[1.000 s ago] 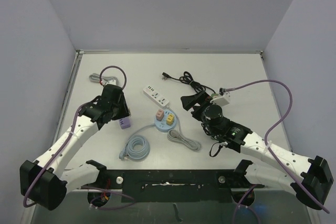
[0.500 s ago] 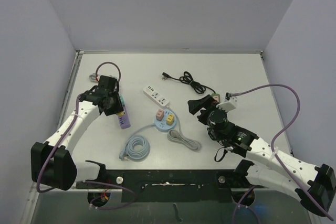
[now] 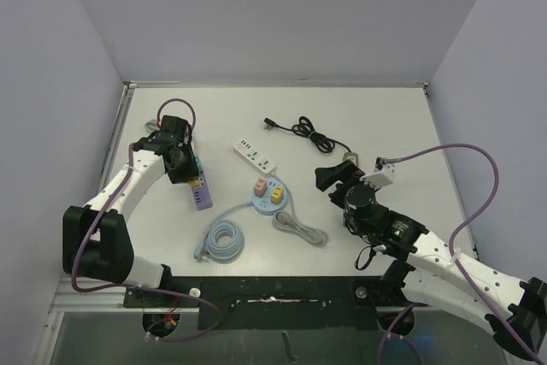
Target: Insert the plug
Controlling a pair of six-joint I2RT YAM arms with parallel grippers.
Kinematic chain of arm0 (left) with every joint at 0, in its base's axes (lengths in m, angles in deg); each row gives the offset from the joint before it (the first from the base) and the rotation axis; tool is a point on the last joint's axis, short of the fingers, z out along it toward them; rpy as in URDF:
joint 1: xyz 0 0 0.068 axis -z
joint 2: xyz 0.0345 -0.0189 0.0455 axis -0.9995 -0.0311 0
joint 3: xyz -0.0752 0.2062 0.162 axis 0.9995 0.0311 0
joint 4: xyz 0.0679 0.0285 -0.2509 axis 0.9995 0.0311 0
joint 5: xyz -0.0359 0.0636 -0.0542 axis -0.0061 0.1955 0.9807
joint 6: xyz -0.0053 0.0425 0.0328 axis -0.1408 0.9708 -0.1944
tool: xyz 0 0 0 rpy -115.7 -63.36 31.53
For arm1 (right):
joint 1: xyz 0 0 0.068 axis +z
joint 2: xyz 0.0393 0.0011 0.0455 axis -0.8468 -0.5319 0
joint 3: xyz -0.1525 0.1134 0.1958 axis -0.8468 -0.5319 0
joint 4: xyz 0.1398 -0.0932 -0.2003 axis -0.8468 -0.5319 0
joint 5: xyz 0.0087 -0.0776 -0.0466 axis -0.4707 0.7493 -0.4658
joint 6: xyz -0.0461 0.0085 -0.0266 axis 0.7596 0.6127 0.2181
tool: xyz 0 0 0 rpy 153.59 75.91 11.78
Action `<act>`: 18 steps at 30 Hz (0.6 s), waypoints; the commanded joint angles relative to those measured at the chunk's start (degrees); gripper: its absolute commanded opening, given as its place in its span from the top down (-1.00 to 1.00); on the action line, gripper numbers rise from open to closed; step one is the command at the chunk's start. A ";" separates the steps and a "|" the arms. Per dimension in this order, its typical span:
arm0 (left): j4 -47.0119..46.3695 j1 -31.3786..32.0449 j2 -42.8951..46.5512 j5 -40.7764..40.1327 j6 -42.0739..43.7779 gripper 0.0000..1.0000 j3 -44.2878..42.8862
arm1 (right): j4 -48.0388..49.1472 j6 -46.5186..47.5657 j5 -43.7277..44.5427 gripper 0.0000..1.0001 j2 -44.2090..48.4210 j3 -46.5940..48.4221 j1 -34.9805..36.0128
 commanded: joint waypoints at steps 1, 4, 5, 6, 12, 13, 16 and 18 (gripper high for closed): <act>-3.27 -0.37 -1.02 3.41 0.86 0.46 -3.15 | 0.75 -0.15 3.53 -0.70 0.98 -0.39 -0.52; -3.96 -0.37 -1.83 4.05 0.70 0.47 -3.14 | 0.61 -0.11 3.52 -0.70 1.12 -0.45 -0.55; -4.22 -0.34 -2.03 4.11 0.66 0.47 -3.10 | 0.65 -0.11 3.50 -0.70 1.11 -0.55 -0.61; -4.44 -0.33 -2.49 4.10 0.61 0.46 -3.18 | 0.65 -0.17 3.52 -0.70 1.15 -0.57 -0.61; -4.83 -0.31 -5.06 2.55 0.86 0.46 -4.50 | 0.51 0.40 3.44 -0.70 1.40 -0.74 -0.65; -4.70 -0.32 -5.48 1.80 0.94 0.46 -4.69 | 0.37 0.44 3.51 -0.70 1.36 -0.74 -0.61; -4.58 -0.33 -6.38 1.04 1.17 0.46 -5.07 | 0.17 0.44 3.76 -0.70 1.66 -0.87 -0.74; -4.69 -0.37 -7.03 1.19 1.21 0.47 -5.19 | 0.21 0.44 3.78 -0.70 1.82 -1.07 -0.78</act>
